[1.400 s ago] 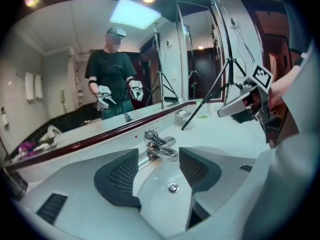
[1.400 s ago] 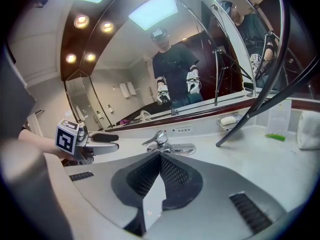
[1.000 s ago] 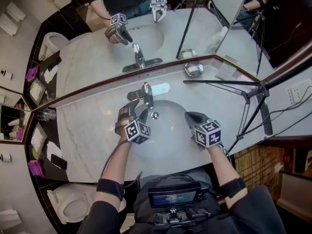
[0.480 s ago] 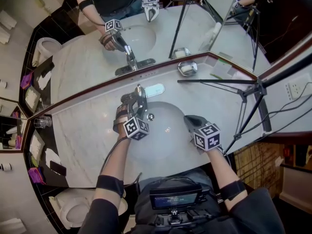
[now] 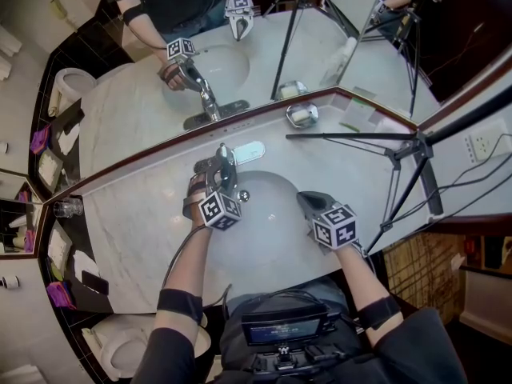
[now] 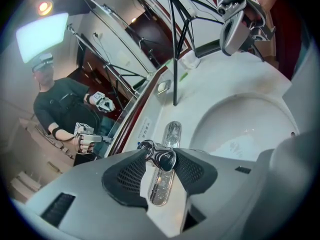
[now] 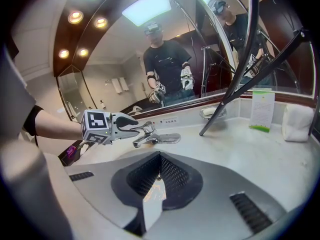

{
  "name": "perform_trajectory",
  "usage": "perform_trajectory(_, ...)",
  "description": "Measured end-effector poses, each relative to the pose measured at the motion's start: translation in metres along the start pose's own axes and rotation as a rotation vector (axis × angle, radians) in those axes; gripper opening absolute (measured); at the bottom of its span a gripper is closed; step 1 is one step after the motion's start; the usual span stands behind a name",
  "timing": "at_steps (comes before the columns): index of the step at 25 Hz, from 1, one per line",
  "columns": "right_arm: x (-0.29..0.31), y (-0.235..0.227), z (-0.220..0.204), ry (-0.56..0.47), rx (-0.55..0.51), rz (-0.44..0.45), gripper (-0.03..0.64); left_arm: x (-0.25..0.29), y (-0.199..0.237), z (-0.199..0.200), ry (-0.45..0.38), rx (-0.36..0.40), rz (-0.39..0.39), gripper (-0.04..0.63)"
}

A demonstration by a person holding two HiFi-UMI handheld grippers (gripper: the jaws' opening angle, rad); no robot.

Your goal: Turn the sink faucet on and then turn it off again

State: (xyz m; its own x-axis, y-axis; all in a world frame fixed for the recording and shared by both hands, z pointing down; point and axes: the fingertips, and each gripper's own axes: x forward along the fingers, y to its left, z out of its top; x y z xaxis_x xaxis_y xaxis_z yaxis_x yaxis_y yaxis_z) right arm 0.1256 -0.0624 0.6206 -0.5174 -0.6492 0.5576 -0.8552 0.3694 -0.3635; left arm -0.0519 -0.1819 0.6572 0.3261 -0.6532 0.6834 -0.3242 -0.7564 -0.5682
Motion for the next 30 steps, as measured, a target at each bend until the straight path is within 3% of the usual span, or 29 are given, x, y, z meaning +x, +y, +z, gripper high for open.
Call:
perform_trajectory(6,0.005,0.003,0.001,0.001,0.005,0.009,0.017,0.001,0.000,0.001,-0.013,-0.008,-0.044,0.170)
perform_trajectory(10,0.006,0.002,0.000,0.003,0.006,0.010,0.017,0.001,-0.002,0.001,-0.021,-0.054,-0.062,0.137)
perform_trajectory(22,0.007,0.005,0.003,0.000,0.014,0.018,0.017,0.004,0.039,0.017,-0.049,-0.143,-0.040,0.126)
perform_trajectory(30,0.005,0.002,0.002,-0.005,0.027,0.013,0.017,0.004,0.036,0.017,-0.054,-0.179,-0.064,0.101)
